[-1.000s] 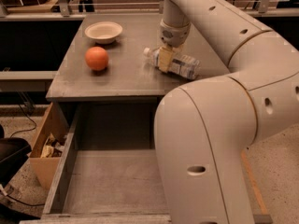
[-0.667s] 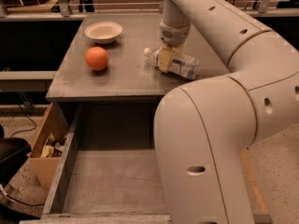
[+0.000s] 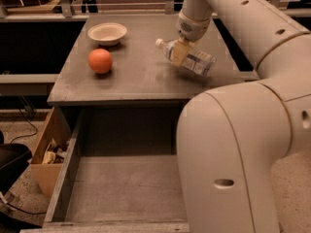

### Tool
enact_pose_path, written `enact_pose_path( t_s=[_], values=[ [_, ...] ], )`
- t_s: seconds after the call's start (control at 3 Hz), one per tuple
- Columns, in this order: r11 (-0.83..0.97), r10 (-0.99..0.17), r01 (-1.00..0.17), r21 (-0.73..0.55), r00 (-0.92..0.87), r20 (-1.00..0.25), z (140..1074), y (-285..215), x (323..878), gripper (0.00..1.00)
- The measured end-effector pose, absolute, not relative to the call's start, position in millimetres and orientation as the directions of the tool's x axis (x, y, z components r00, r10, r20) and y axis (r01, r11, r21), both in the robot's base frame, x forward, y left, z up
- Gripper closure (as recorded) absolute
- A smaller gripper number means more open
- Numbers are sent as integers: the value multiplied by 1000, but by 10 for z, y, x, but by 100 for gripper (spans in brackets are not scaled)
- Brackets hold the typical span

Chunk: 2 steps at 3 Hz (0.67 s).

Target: Place blue plastic bottle upright

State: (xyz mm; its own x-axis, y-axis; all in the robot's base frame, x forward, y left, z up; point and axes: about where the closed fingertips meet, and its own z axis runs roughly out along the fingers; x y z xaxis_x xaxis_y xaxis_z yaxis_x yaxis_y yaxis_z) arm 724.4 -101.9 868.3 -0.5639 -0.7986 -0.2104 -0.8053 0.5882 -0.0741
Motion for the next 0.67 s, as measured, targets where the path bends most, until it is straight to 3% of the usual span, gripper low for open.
enact_pose_path(
  t_s=[0.67],
  values=[
    [601, -739, -797, -56, -528, -419, 9155, -1354, 7219, 100]
  ],
)
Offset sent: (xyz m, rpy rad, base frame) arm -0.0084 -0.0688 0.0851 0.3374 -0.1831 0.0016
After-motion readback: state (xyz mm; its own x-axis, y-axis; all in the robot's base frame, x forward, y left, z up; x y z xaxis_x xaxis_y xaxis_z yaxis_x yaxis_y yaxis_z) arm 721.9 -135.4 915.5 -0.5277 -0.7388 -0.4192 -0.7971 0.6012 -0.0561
